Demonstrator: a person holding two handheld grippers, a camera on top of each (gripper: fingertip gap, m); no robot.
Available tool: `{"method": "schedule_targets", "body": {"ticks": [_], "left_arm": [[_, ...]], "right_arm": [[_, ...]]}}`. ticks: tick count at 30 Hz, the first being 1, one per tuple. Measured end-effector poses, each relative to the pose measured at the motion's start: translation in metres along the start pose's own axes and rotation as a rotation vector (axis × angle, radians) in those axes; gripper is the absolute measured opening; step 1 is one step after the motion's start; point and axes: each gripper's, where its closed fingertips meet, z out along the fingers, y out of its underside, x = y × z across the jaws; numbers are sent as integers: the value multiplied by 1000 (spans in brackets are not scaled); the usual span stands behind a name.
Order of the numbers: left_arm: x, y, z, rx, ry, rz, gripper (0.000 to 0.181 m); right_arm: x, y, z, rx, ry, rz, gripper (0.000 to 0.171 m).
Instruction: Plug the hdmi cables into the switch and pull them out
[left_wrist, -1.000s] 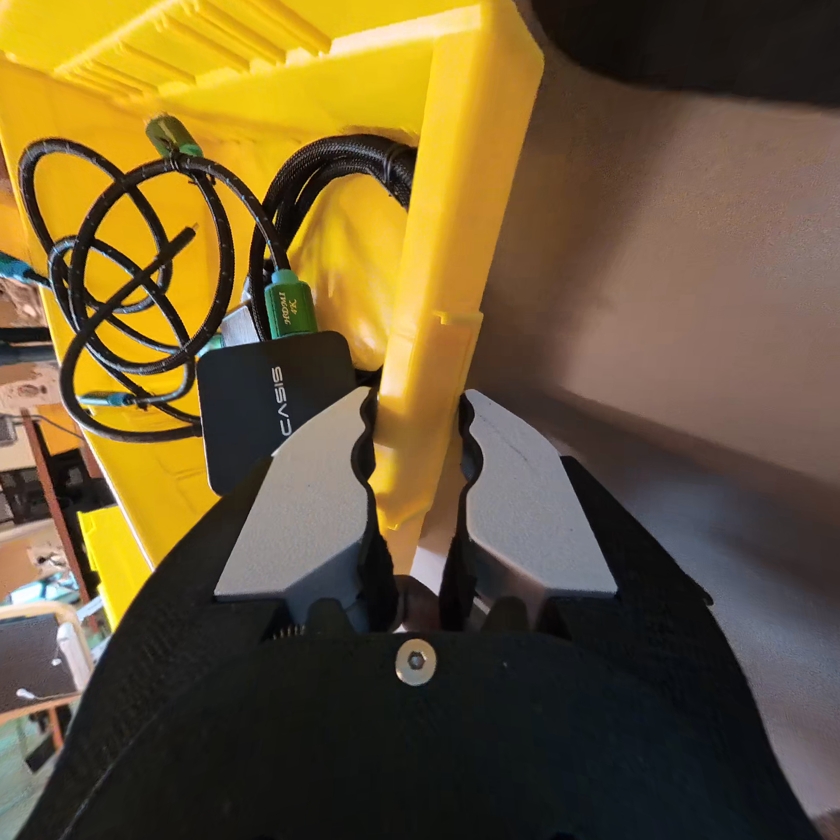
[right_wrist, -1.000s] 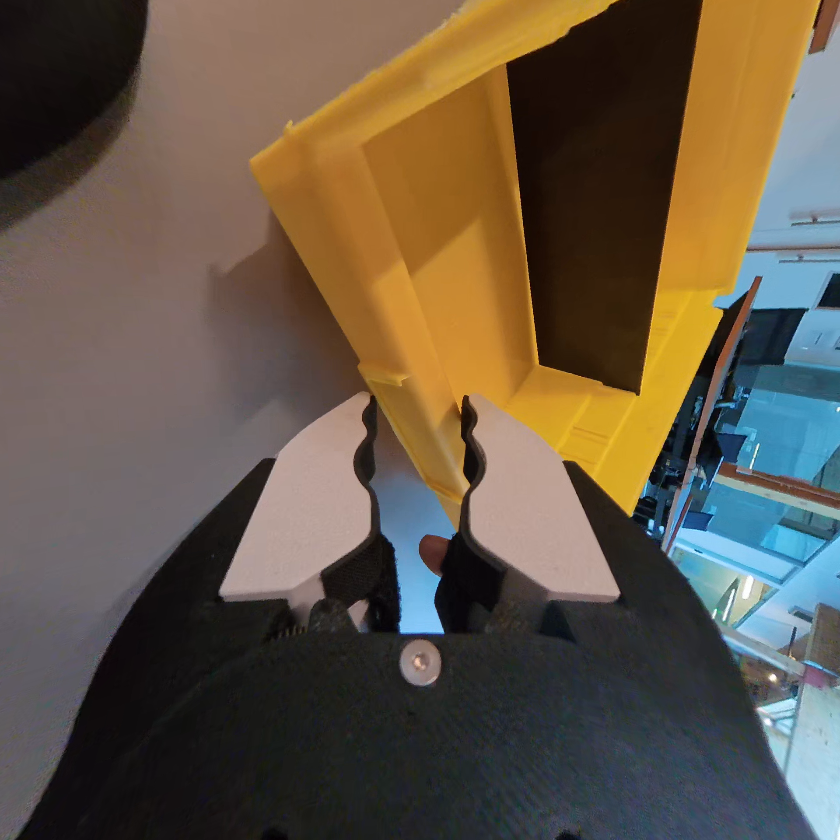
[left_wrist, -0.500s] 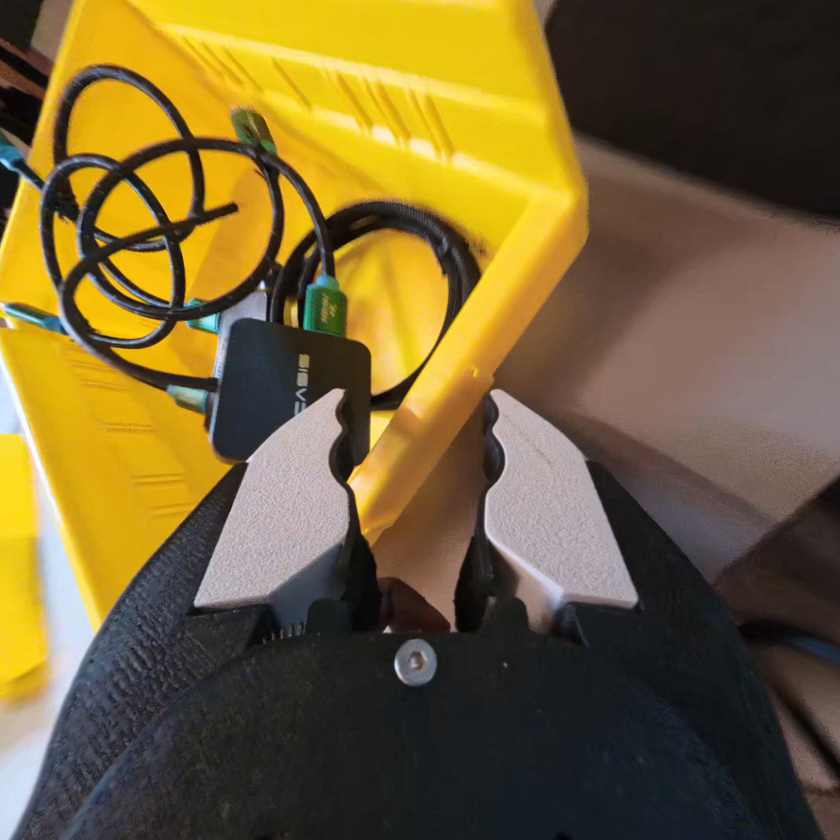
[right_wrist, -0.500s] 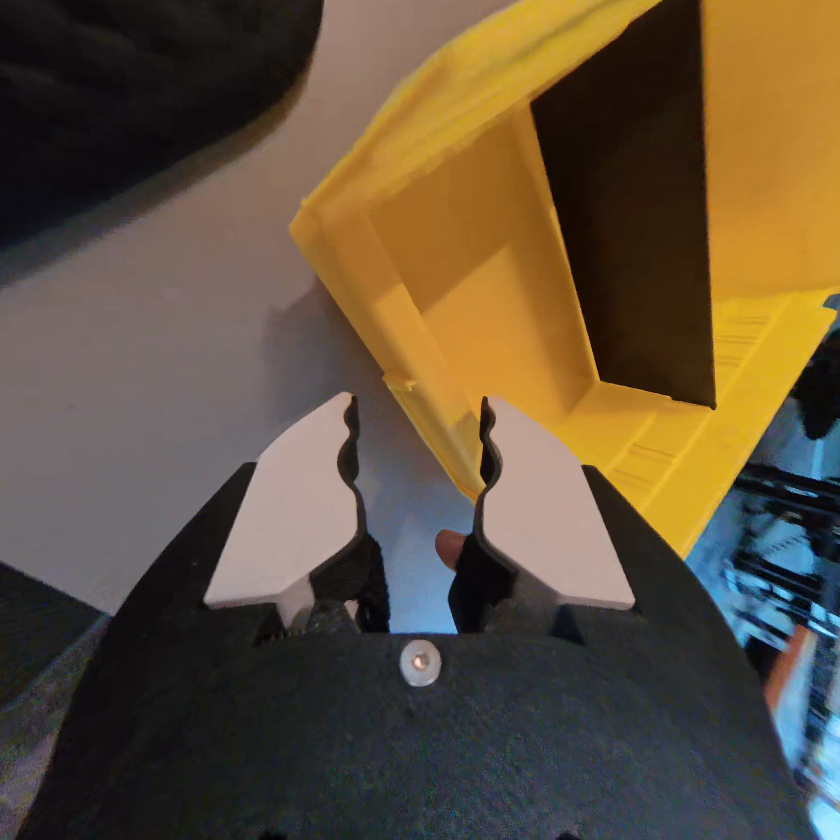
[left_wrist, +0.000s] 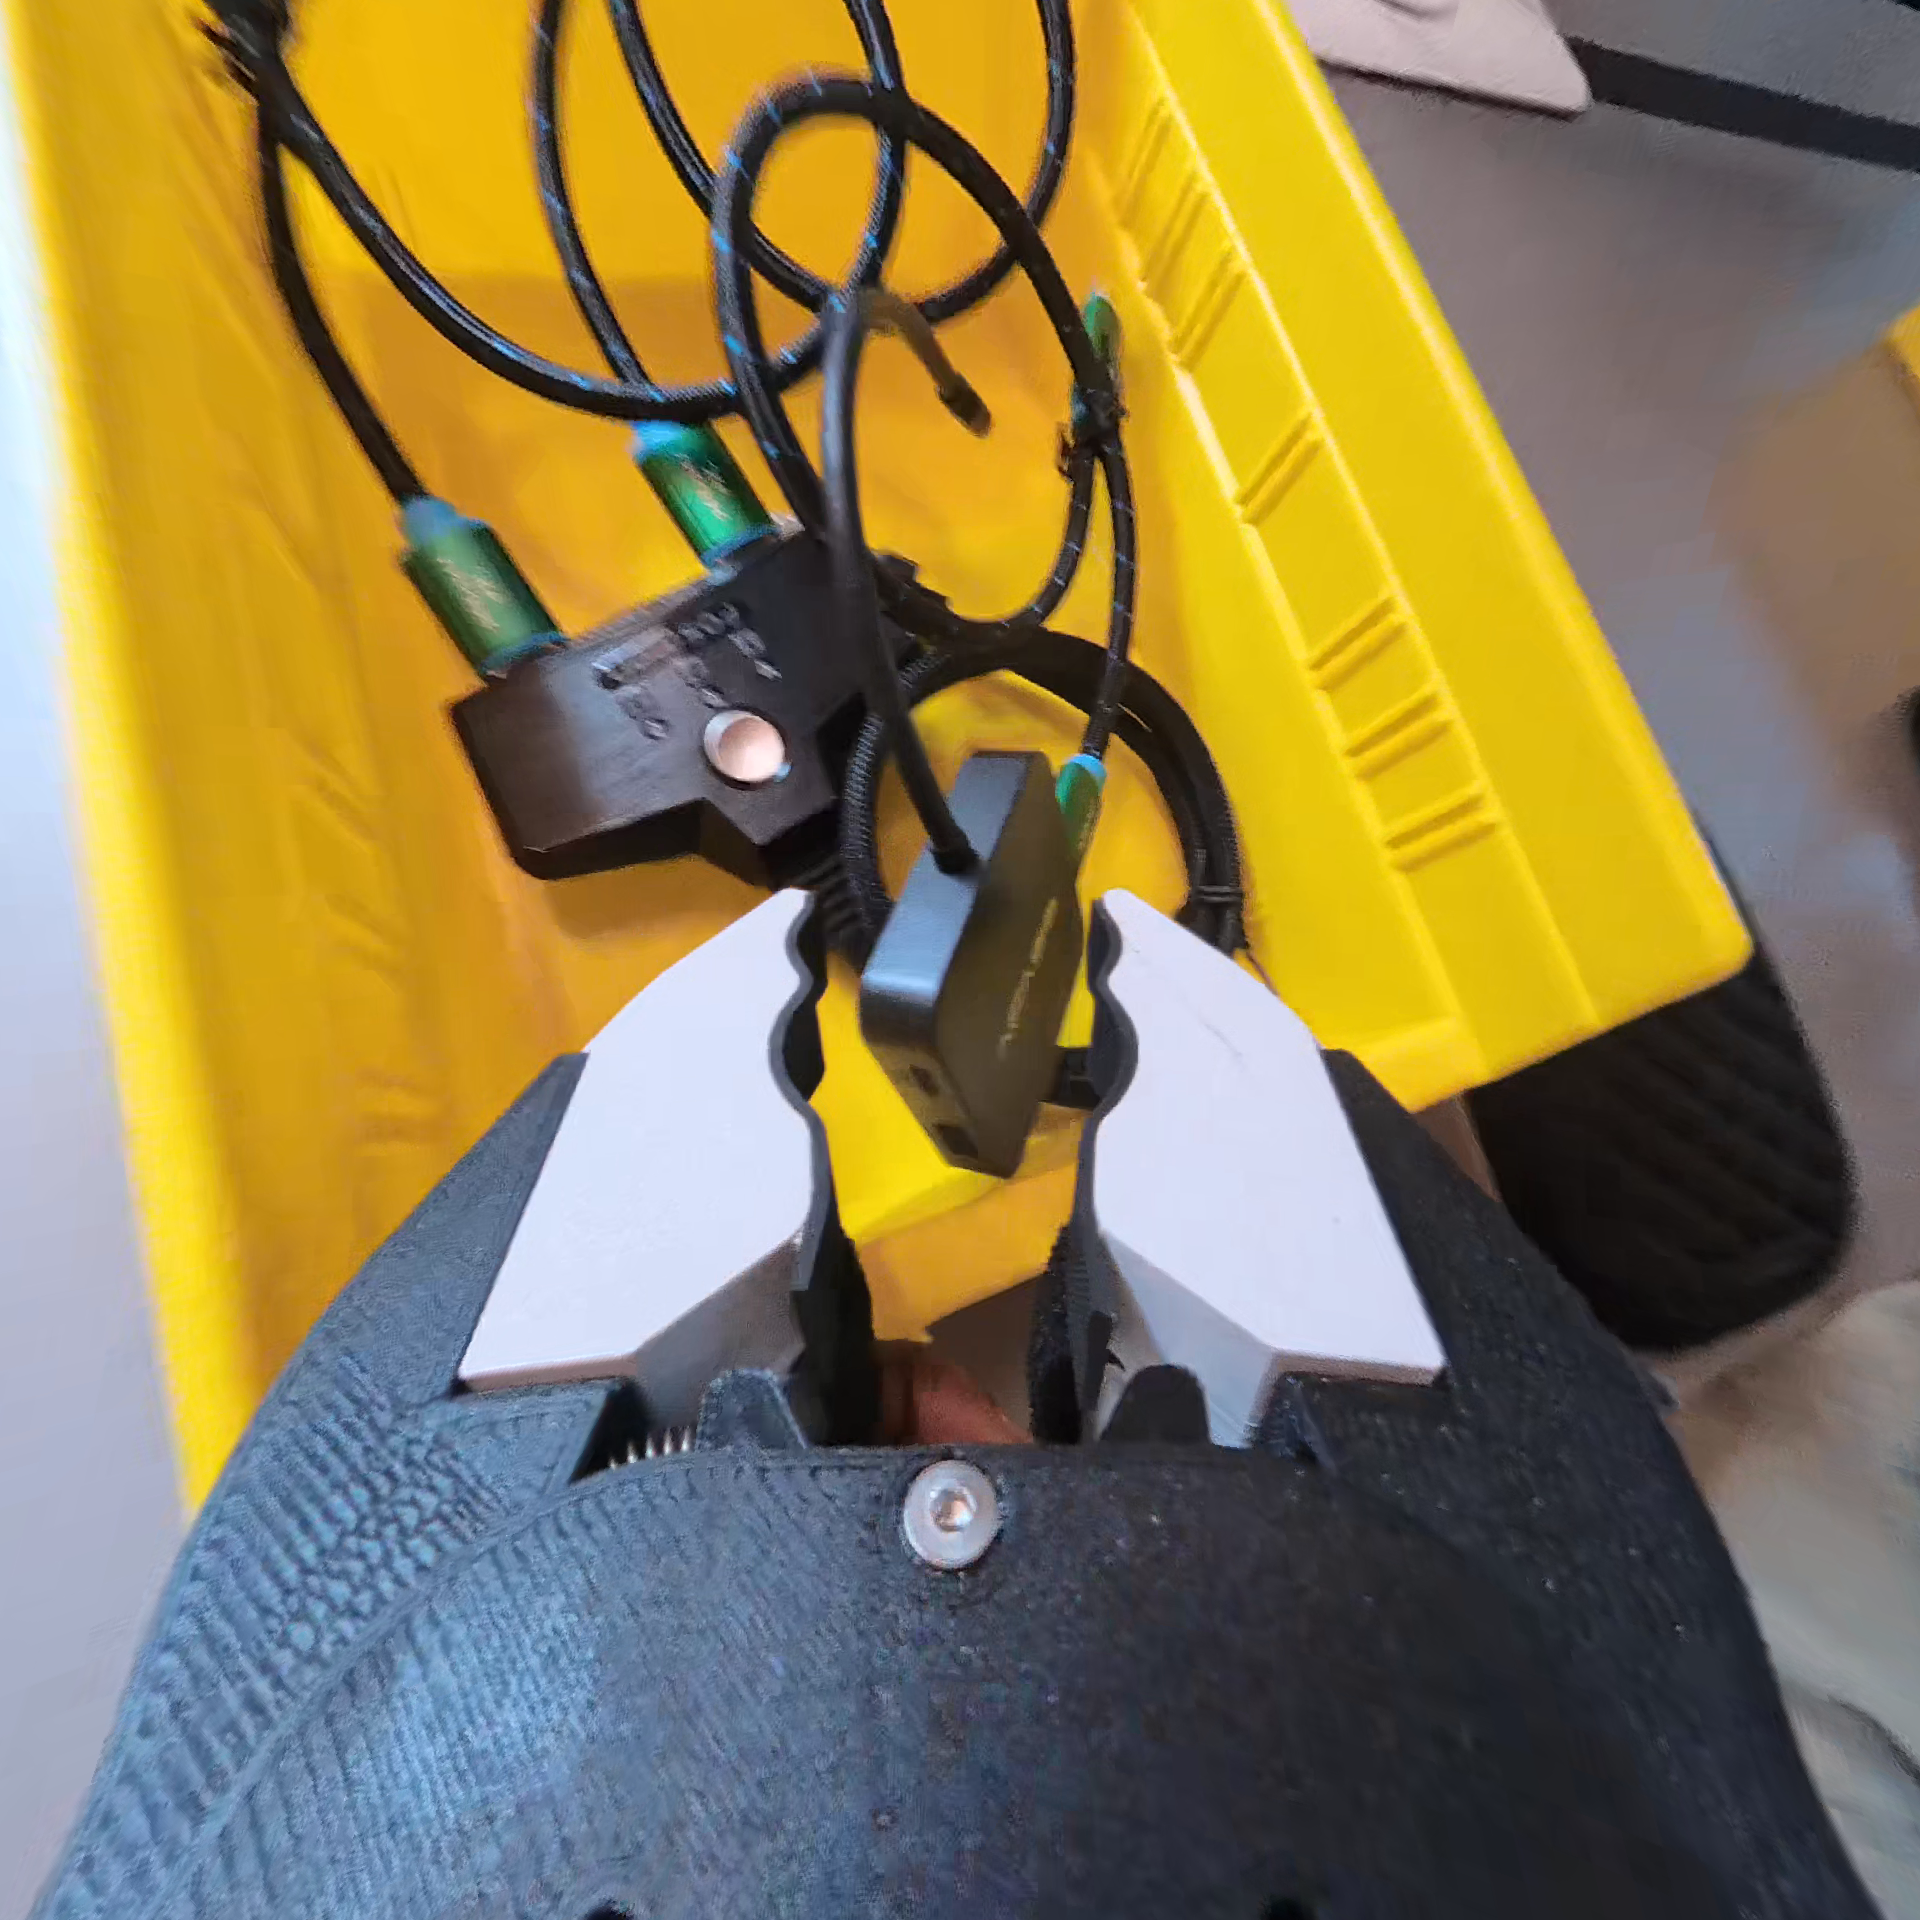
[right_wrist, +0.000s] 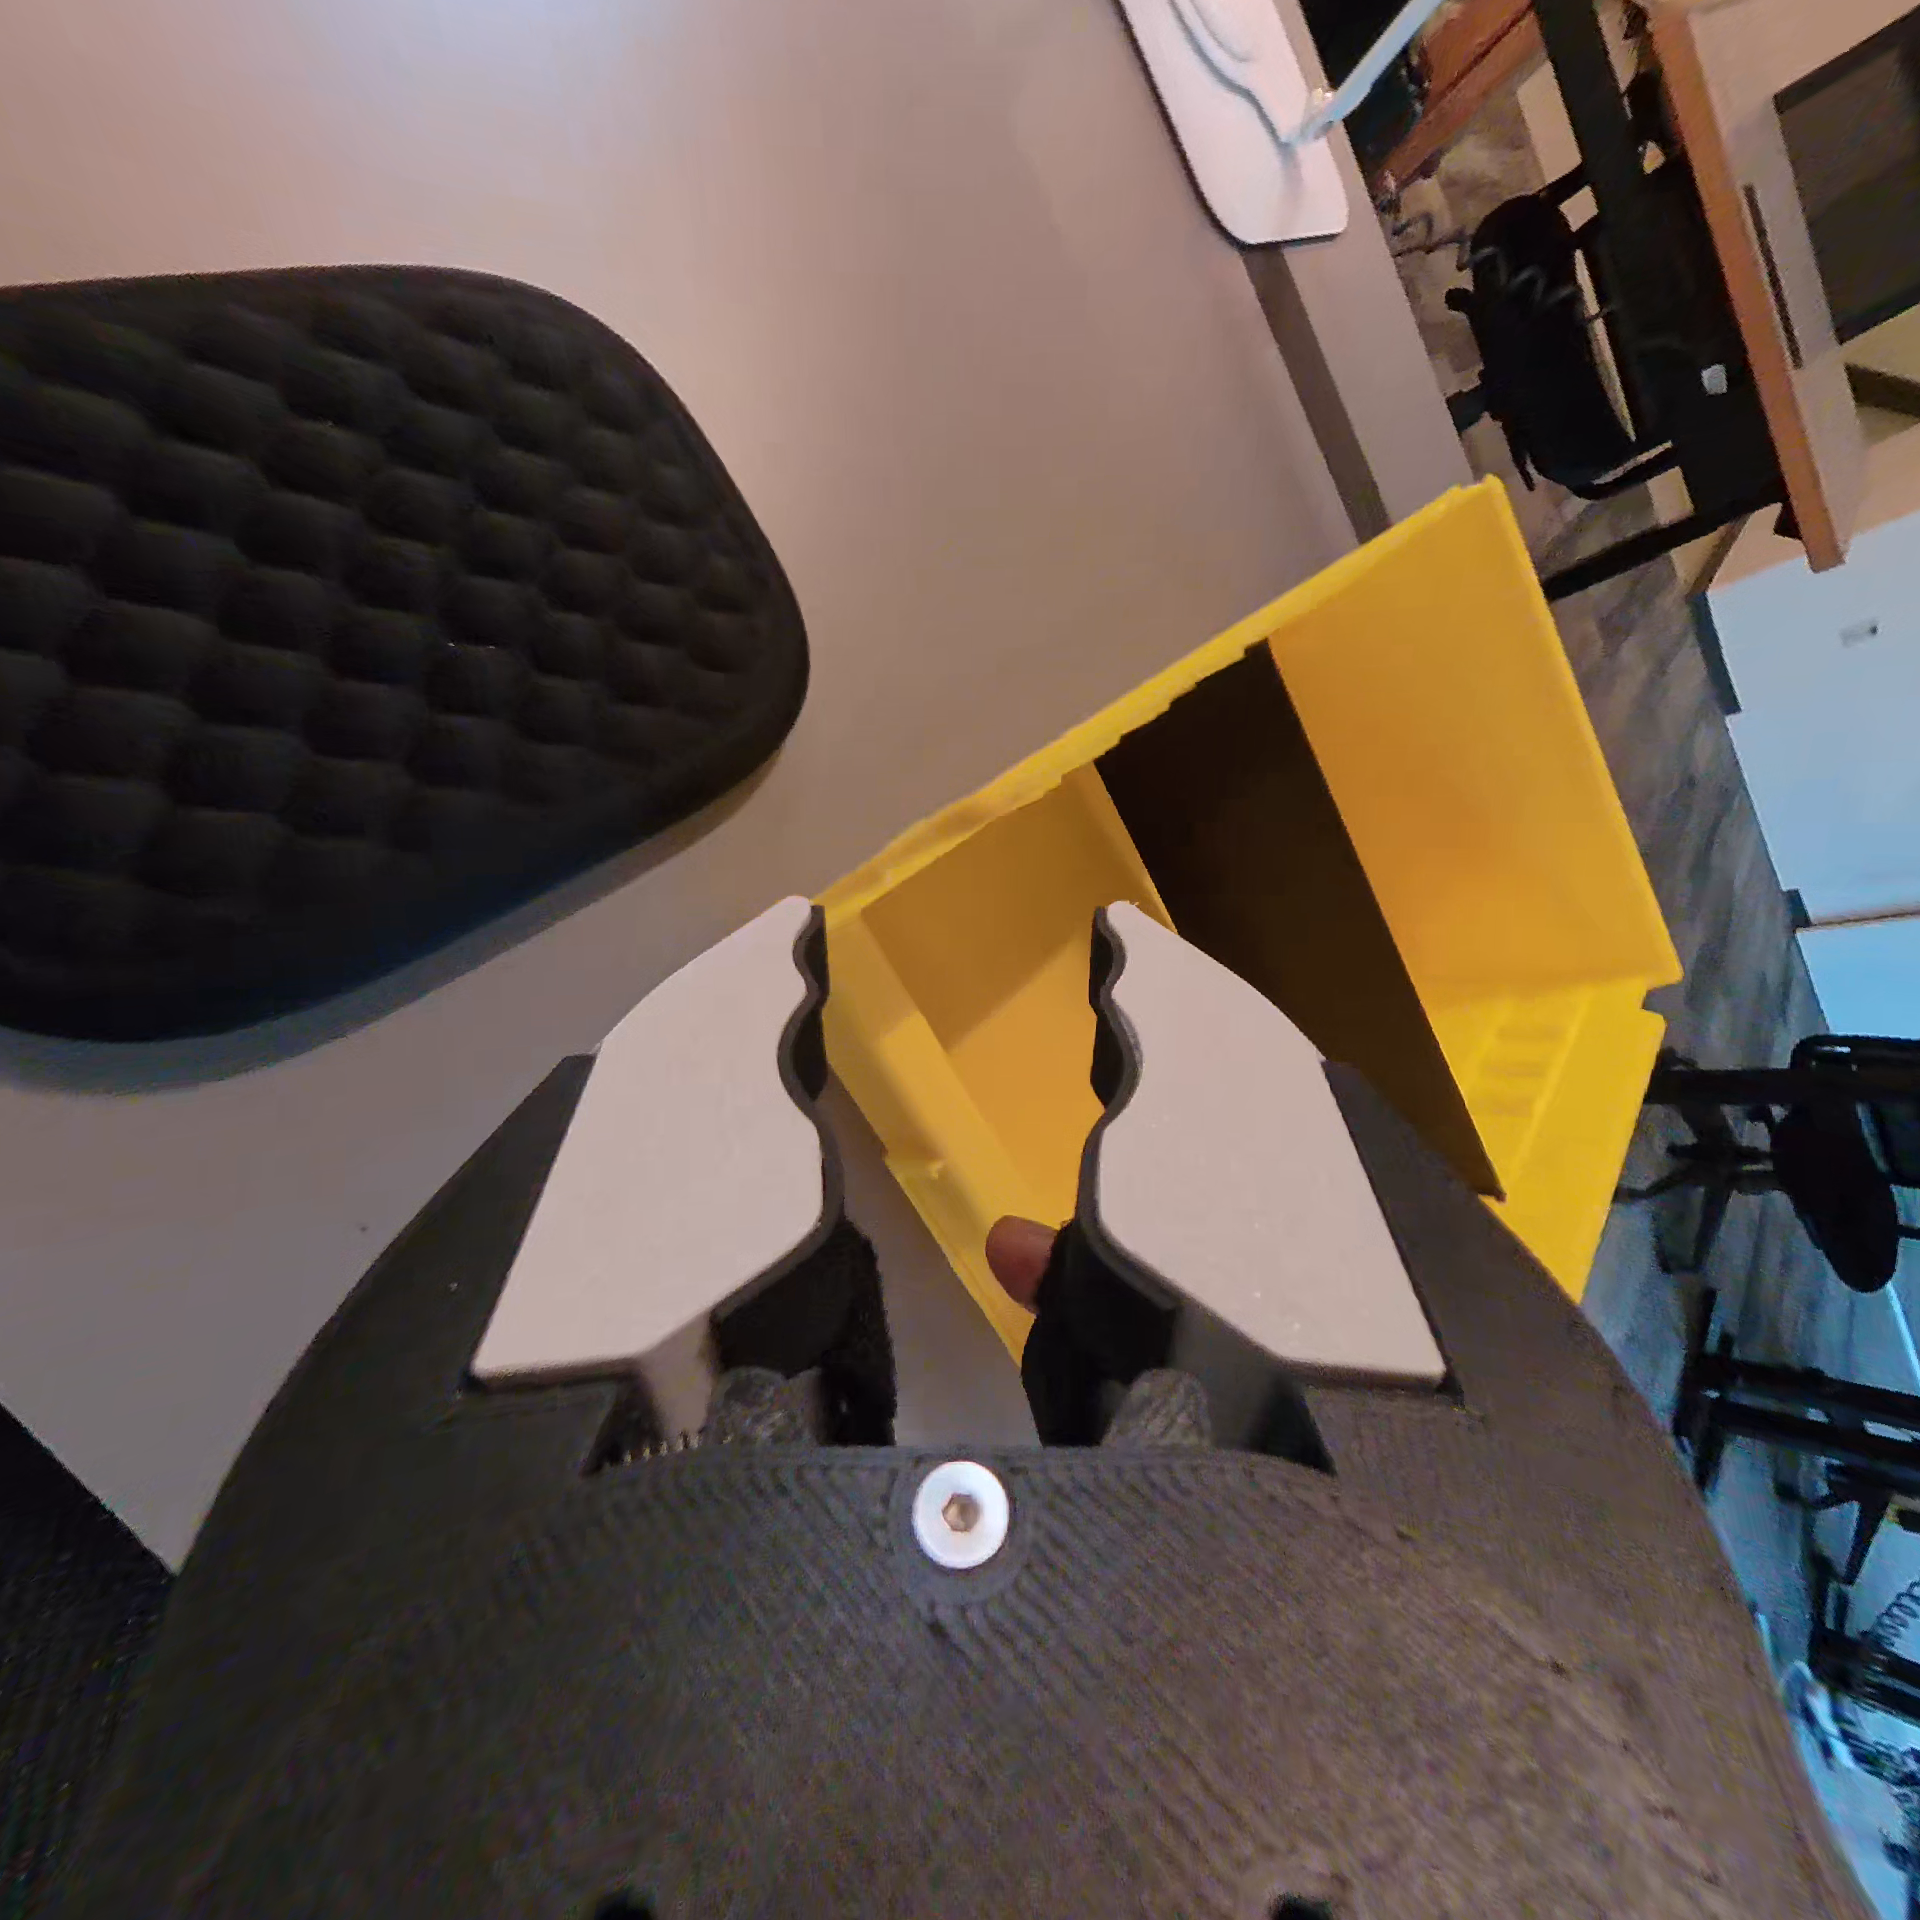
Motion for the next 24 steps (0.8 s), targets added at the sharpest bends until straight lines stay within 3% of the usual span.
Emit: {"method": "schedule_targets", "body": {"ticks": [2,4,7,15,20,24], "left_arm": [[6,13,8,-88,55,-36,33],[23,10,11,-58,167,0,15],[30,-17,-1,143,128,90,14],[73,-100,-87,741,129,200,13],[102,-127,-110,924,162,247,14],[128,-148,-121,1051,208,289,14]], "right_arm": [[-1,-3,3,-1,3,-19,48],[1,-7,4,13,16,-28,47],[8,-10,4,22,46,-42,44],[9,-15,6,18,66,-97,44],[15,-23,-5,75,100,-85,39],[22,-44,-25,221,141,-30,37]]}}
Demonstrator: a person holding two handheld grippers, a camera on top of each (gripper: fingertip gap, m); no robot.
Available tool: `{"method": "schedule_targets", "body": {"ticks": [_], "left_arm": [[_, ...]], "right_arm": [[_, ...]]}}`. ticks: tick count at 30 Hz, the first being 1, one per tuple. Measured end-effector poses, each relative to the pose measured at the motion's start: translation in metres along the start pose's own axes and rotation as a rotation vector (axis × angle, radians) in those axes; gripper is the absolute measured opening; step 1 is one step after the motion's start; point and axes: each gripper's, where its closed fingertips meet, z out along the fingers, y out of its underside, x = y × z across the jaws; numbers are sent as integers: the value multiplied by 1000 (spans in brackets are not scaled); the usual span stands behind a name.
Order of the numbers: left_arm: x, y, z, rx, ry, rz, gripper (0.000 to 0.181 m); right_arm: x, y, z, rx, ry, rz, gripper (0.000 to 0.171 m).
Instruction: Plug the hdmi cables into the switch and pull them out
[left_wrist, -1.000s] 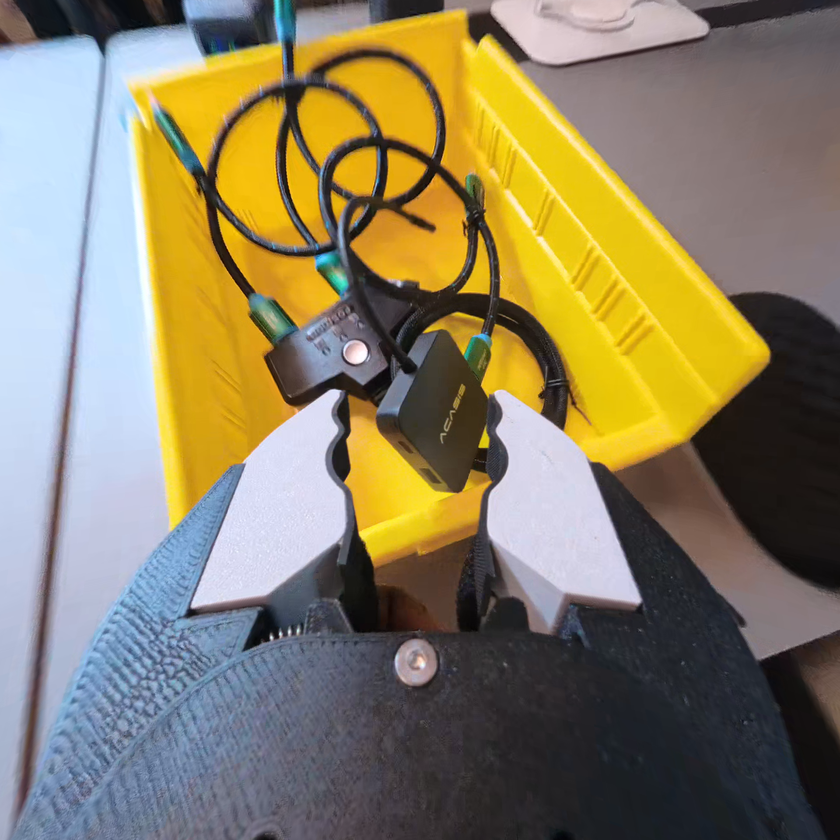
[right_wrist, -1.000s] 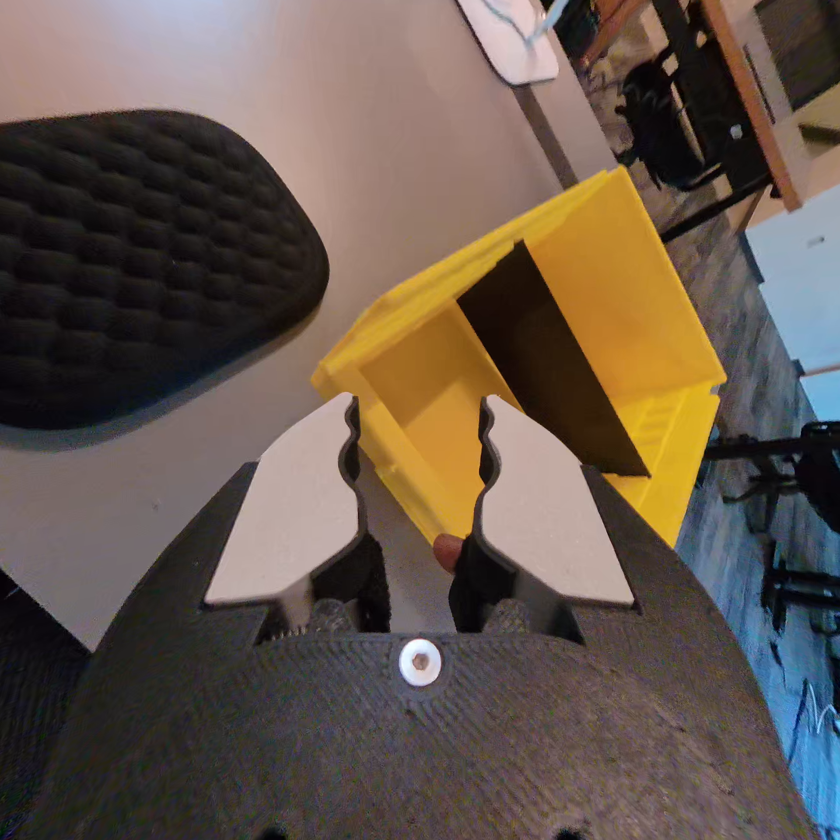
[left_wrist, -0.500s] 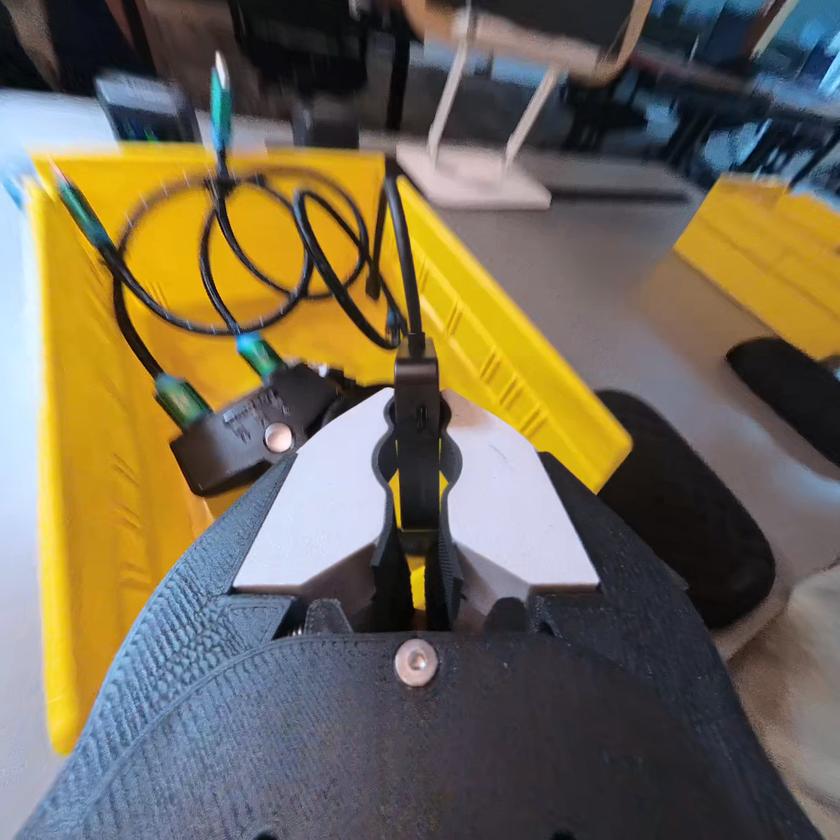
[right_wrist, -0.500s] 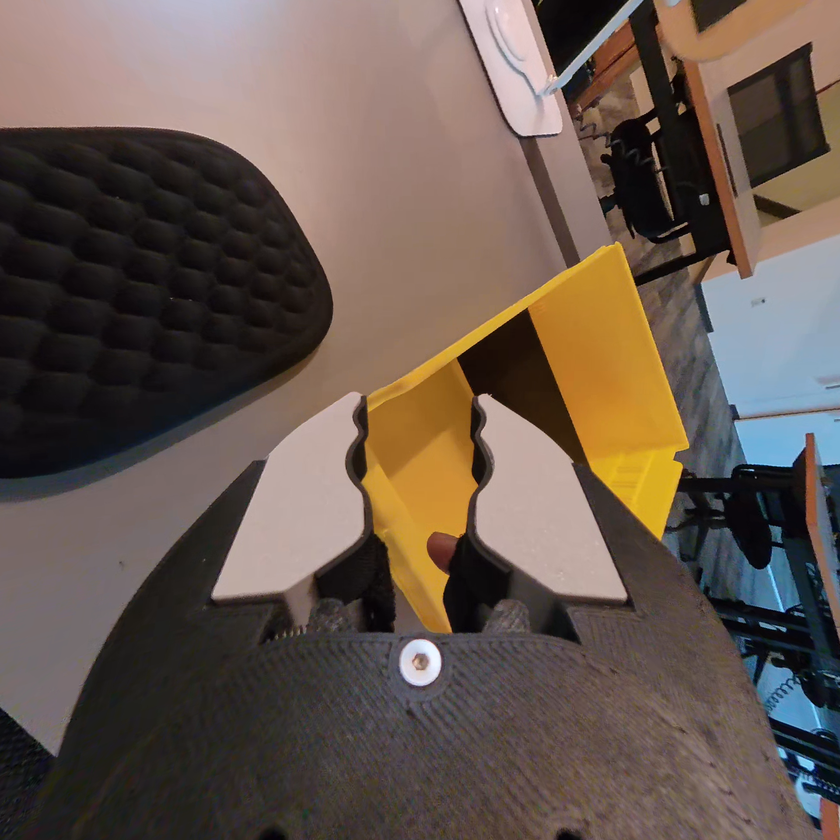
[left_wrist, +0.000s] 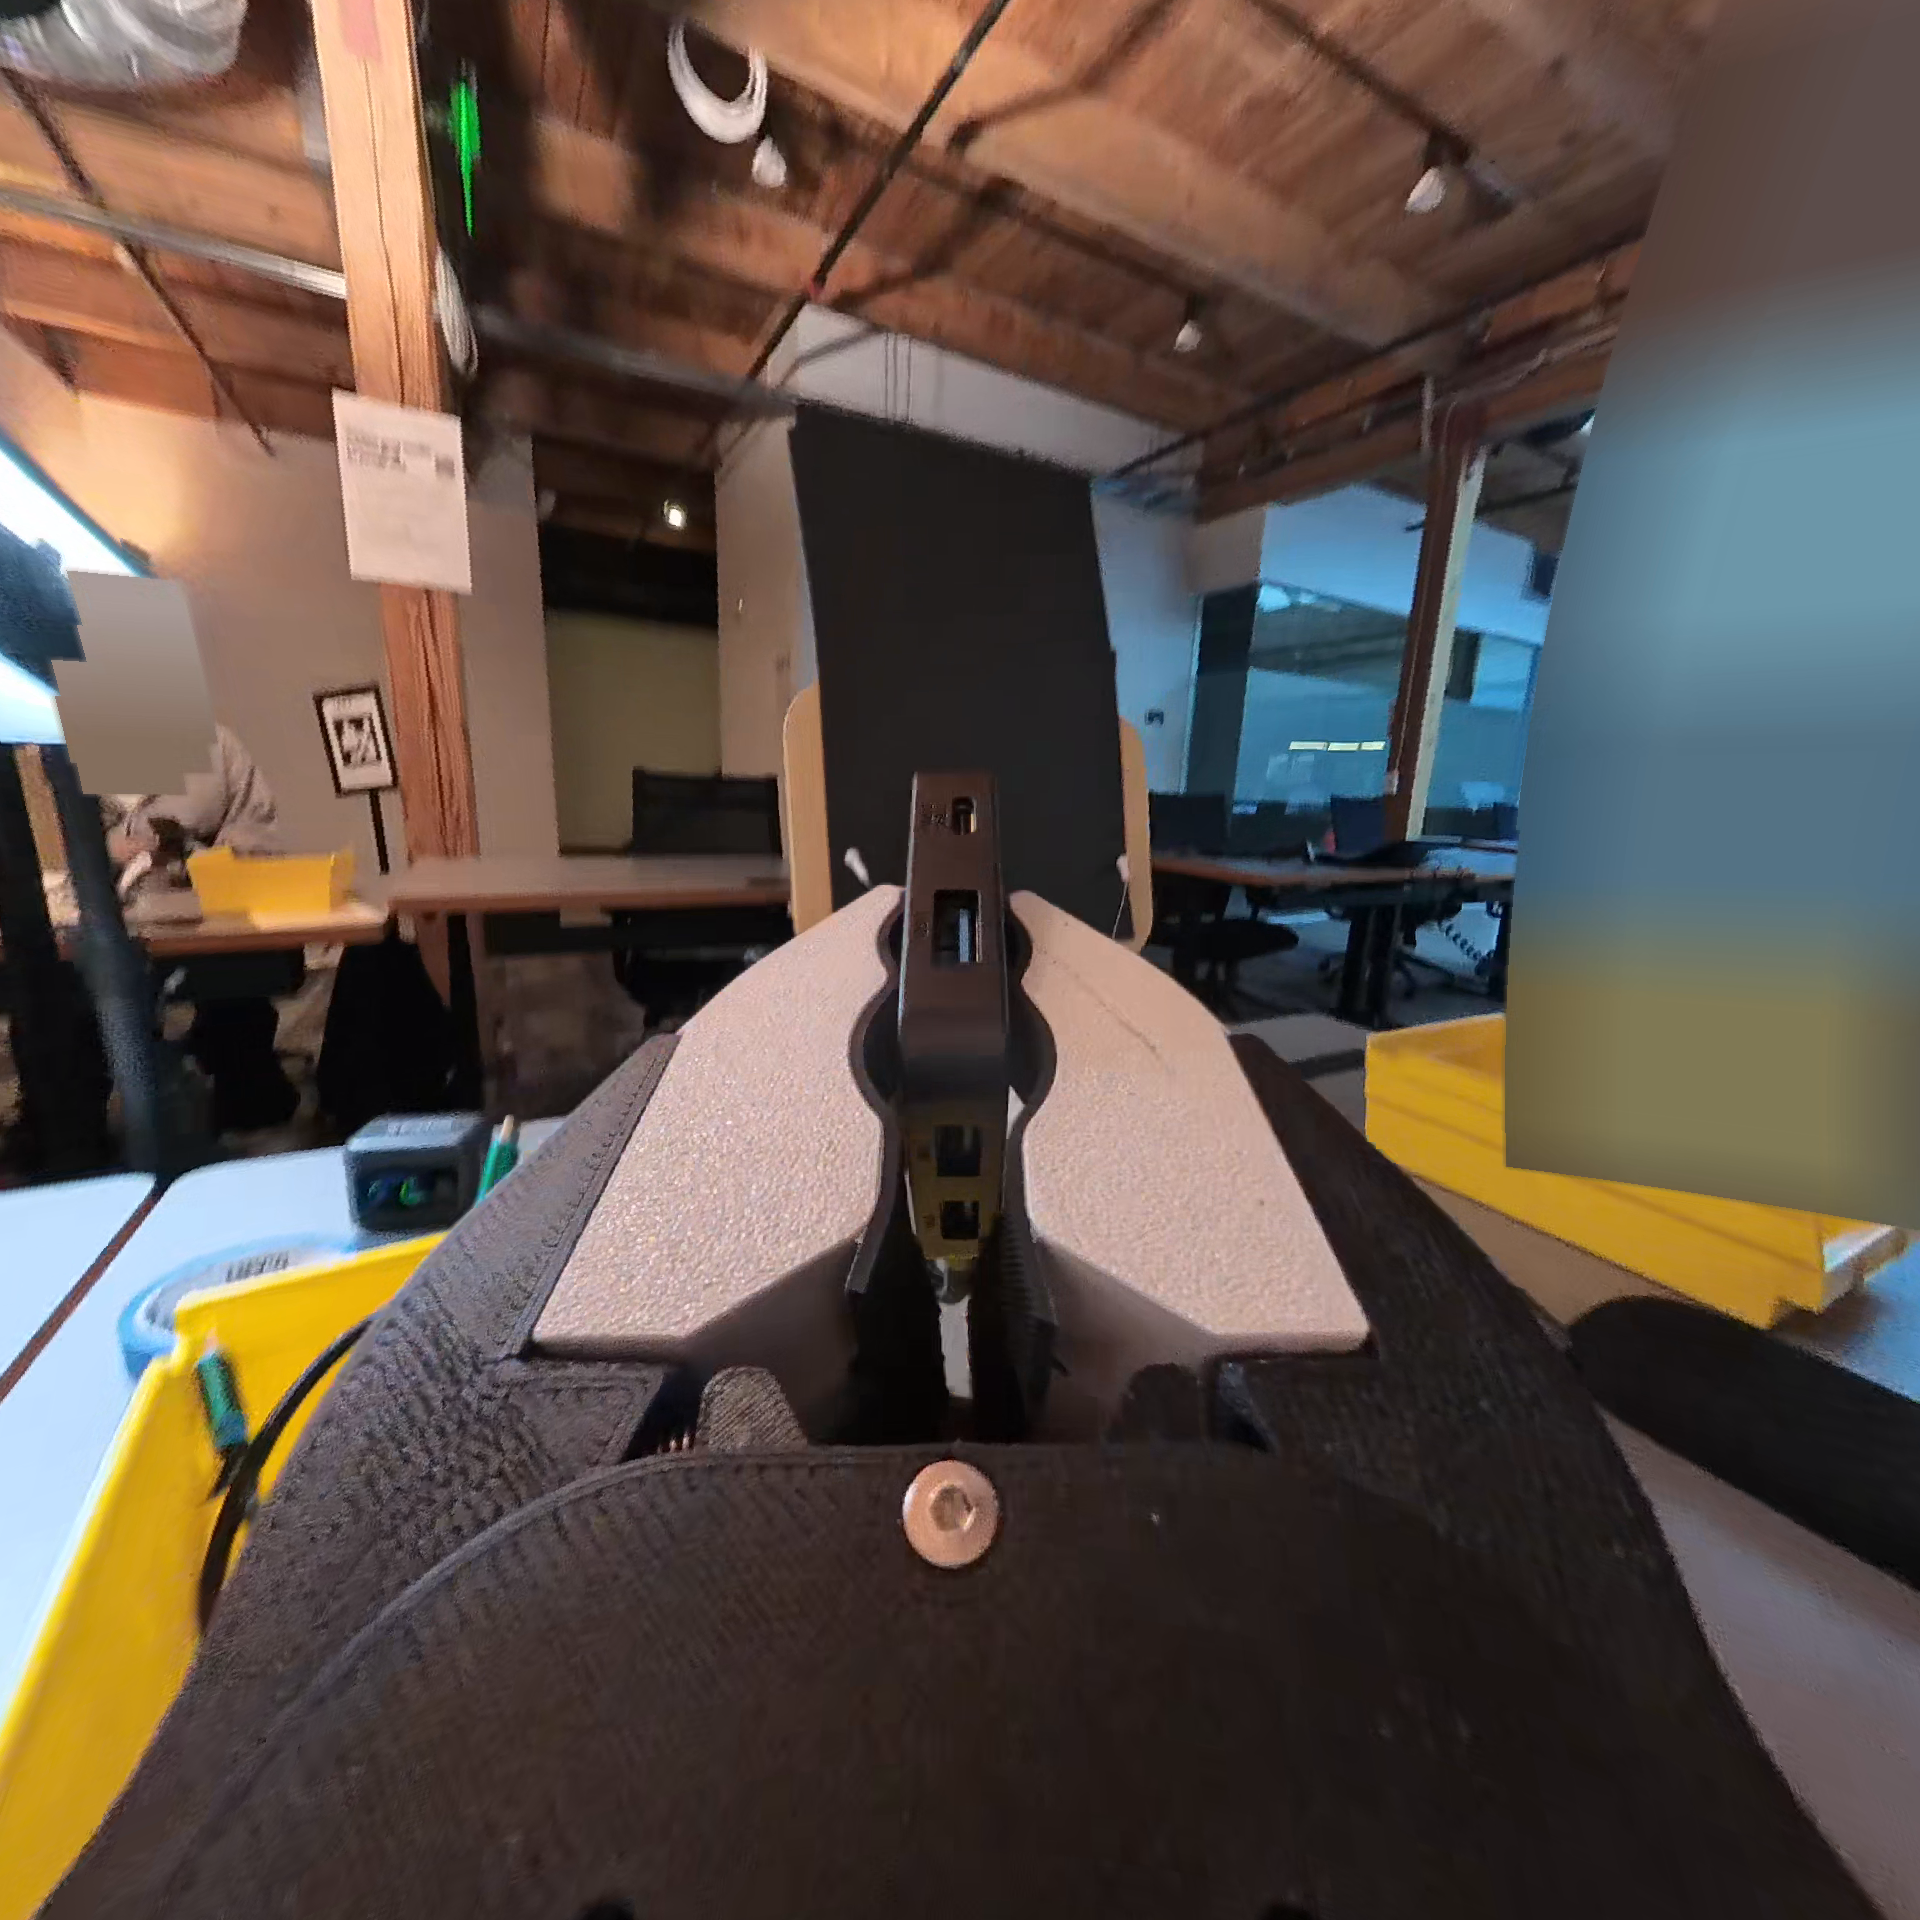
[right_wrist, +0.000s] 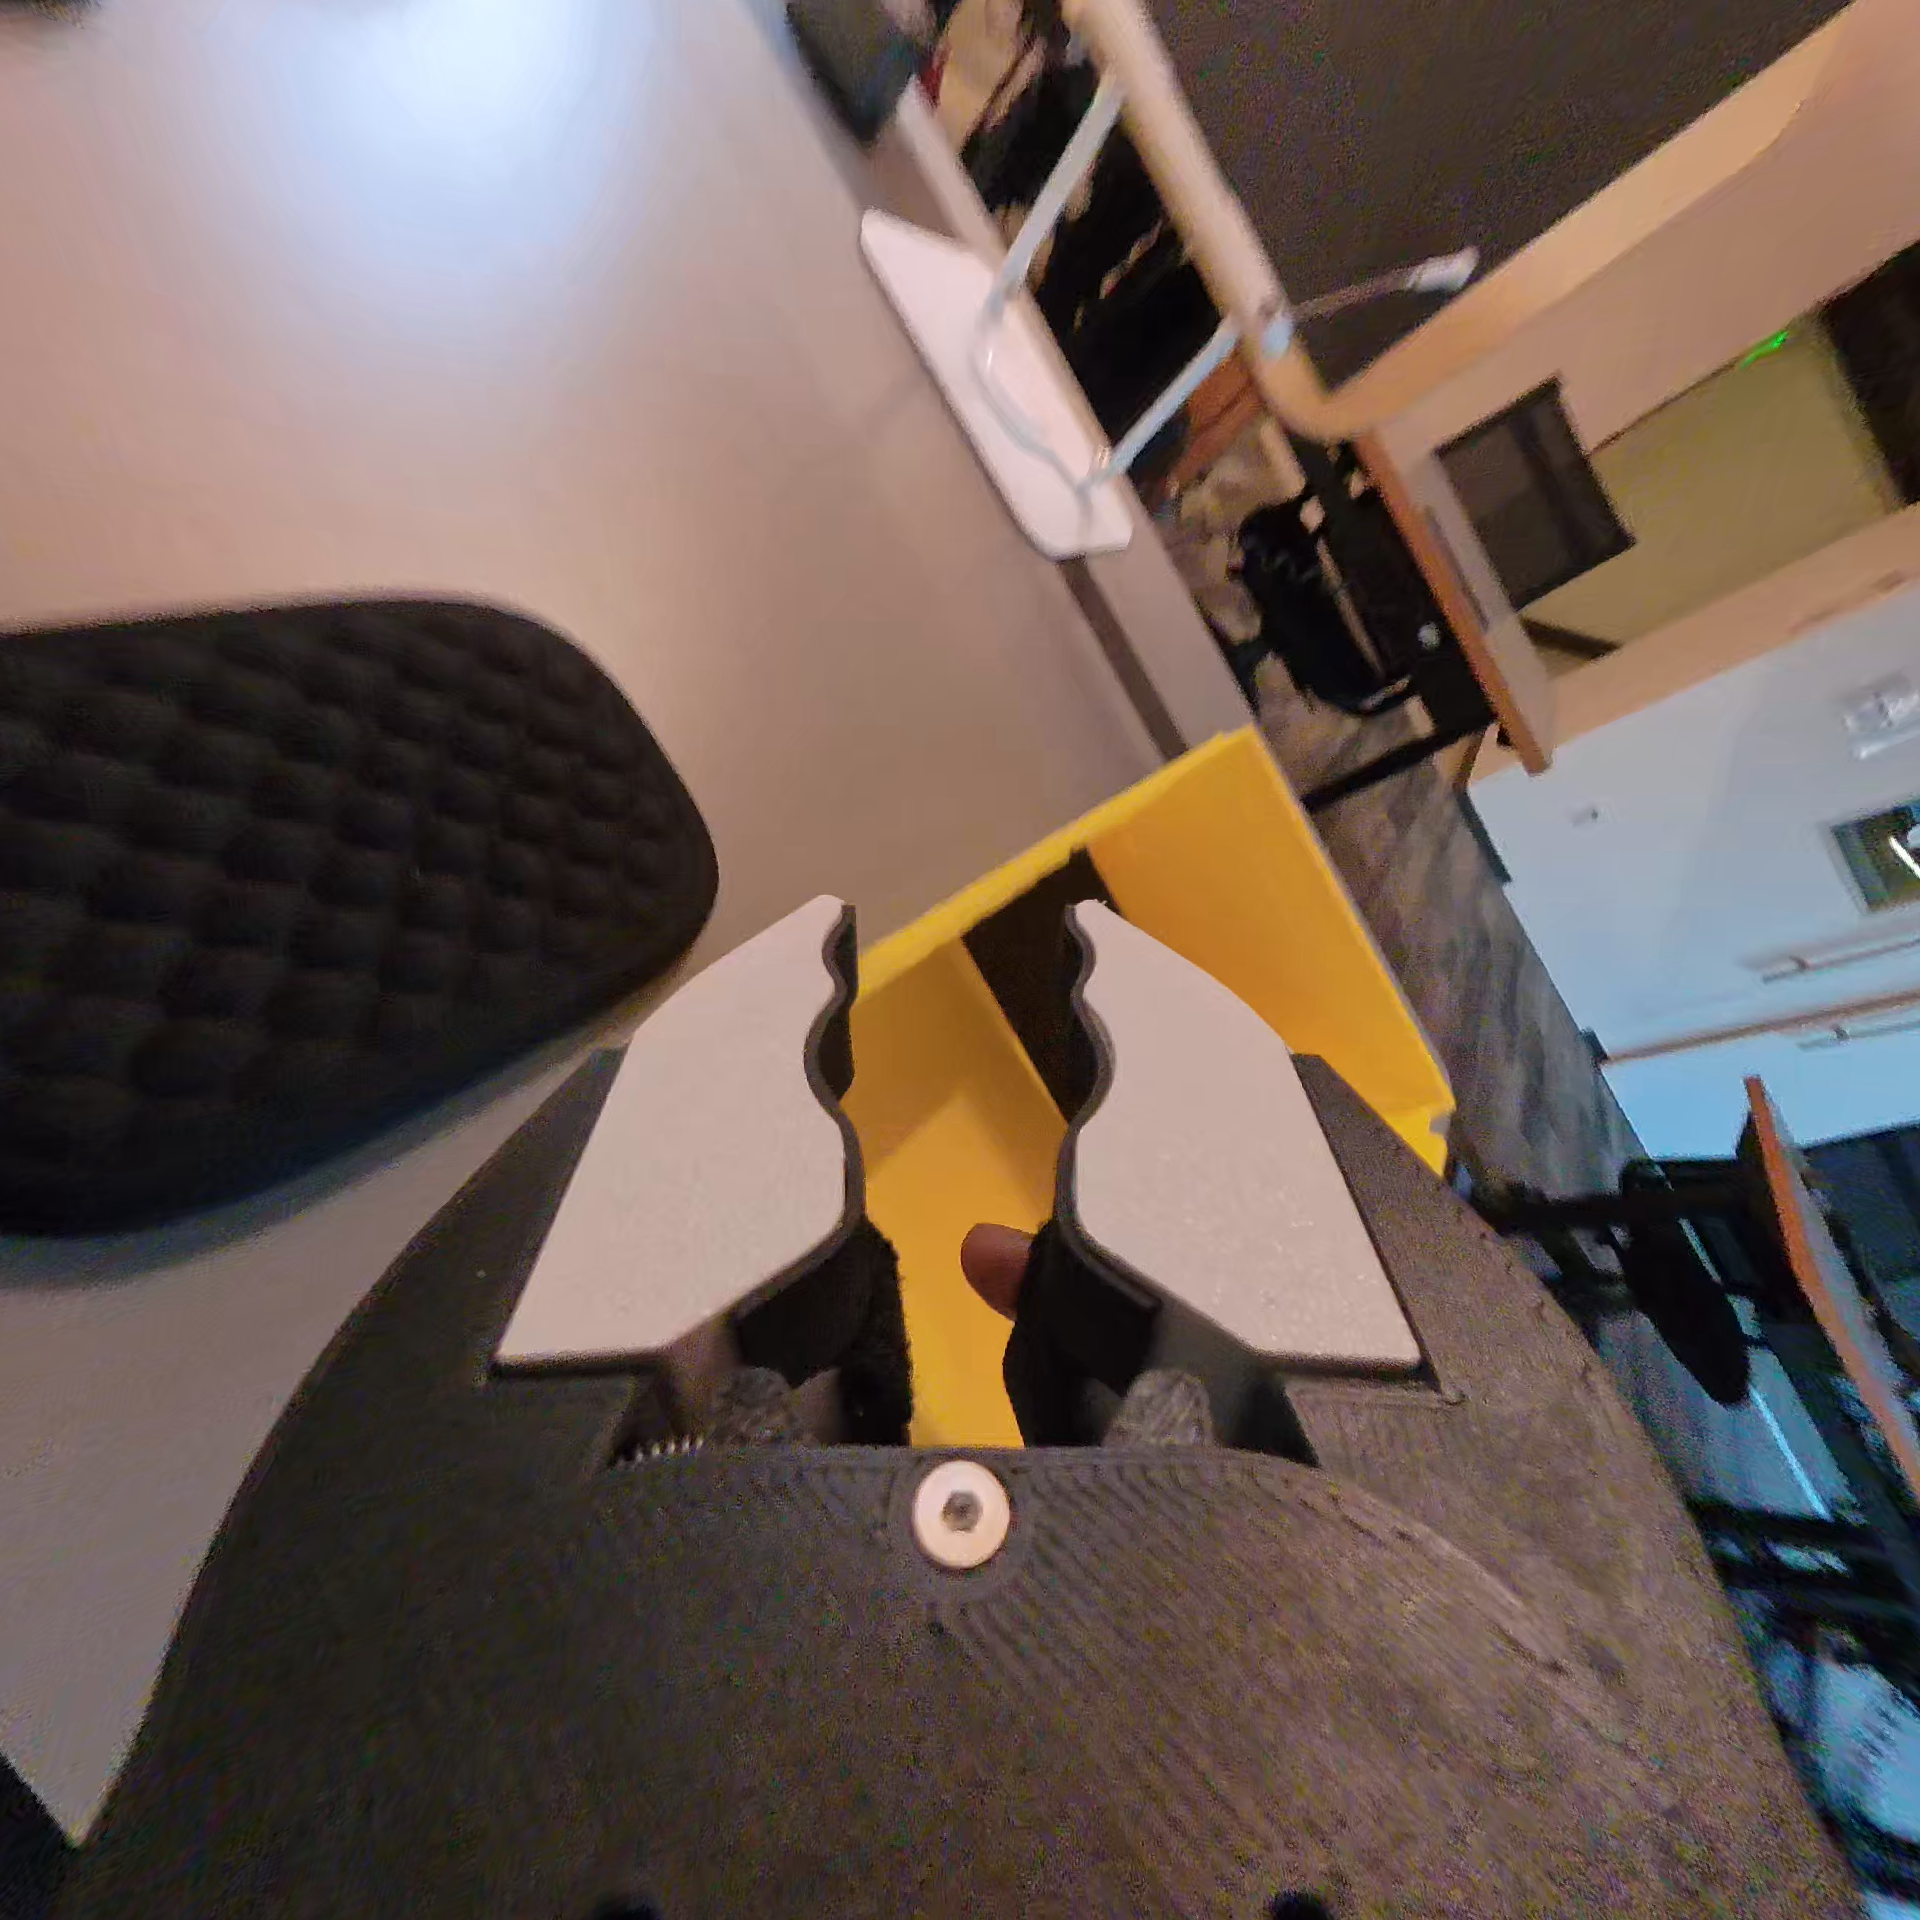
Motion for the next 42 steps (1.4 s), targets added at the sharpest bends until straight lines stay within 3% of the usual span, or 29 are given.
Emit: {"method": "schedule_targets", "body": {"ticks": [4,8,10,13,18,23,25,28,32,33,34,42], "left_arm": [[23,-11,25,103,69,3,14],[47,-26,50,237,128,-57,14],[60,-24,64,277,159,-158,14],[76,-4,86,288,144,-352,14],[118,64,121,176,150,-614,14],[168,110,137,54,240,-808,14],[177,121,139,14,237,-802,15],[185,128,137,-39,310,-821,16],[206,152,128,-242,463,-800,42],[209,153,126,-251,488,-796,35],[208,152,124,-233,487,-776,17],[205,148,118,-241,441,-590,13]], "right_arm": [[-5,-61,3,347,-42,191,35],[-48,-149,18,777,-335,439,31],[-79,-184,31,871,-507,498,32],[-100,-218,68,856,-412,424,37],[-109,-260,105,763,-179,166,40],[-110,-251,142,568,-128,103,41],[-113,-240,148,509,-120,57,24],[-111,-229,148,479,-97,35,23],[-105,-224,143,486,-92,7,23],[-105,-224,142,485,-97,-5,22],[-106,-222,143,473,-99,-28,23],[-108,-226,141,463,-57,-110,23]]}}
